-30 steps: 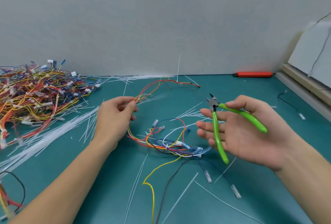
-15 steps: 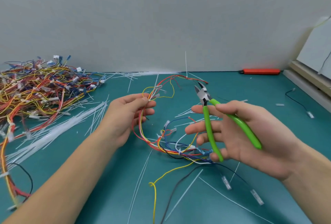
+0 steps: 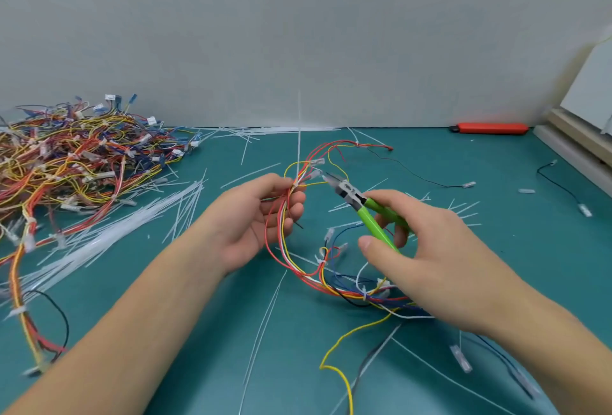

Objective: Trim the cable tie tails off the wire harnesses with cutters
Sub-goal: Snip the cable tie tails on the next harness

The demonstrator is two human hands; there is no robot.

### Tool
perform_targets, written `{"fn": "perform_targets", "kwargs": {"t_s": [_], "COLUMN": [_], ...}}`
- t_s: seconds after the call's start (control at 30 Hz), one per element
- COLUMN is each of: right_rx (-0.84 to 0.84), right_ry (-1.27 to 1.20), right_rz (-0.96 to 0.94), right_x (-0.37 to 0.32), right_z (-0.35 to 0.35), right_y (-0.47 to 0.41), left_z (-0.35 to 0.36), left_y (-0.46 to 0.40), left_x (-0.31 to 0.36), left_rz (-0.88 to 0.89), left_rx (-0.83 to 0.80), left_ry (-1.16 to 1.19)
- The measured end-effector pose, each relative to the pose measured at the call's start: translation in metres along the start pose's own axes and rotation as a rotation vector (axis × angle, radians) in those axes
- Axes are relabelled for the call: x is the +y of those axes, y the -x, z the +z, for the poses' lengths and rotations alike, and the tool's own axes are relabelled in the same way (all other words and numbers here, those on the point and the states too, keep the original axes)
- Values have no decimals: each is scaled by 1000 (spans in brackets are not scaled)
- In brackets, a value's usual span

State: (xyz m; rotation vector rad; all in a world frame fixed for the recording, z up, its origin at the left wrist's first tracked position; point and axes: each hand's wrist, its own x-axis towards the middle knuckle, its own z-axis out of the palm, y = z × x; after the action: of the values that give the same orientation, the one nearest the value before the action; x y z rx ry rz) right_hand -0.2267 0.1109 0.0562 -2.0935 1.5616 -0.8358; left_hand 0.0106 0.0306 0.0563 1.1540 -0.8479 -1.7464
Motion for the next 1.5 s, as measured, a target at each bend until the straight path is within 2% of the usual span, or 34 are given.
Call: {"fn": "perform_targets", "kwargs": {"t_s": [0.07,0.17,0.6,0.9,1.5], "right_rx": [11,26,37,55,86], "right_ry": [133,199,200,187,135], "right_rz": [-46,-72,-122,-144,-169], "right_x": [3,8,13,17,22], "right_z": [3,6,13,16,16], "right_y": [-2,-4,-8,-9,-13], "left_z": [0,3,12,11,15], "left_y": [2,6,12,11,7], "left_x": [1,0,-6,-11,-16], "left_rz": [-28,-56,-107,-66,-61], "left_rx": [-46,-120,-200,-267,-210], "left_ry": [10,14,55,83,137]}}
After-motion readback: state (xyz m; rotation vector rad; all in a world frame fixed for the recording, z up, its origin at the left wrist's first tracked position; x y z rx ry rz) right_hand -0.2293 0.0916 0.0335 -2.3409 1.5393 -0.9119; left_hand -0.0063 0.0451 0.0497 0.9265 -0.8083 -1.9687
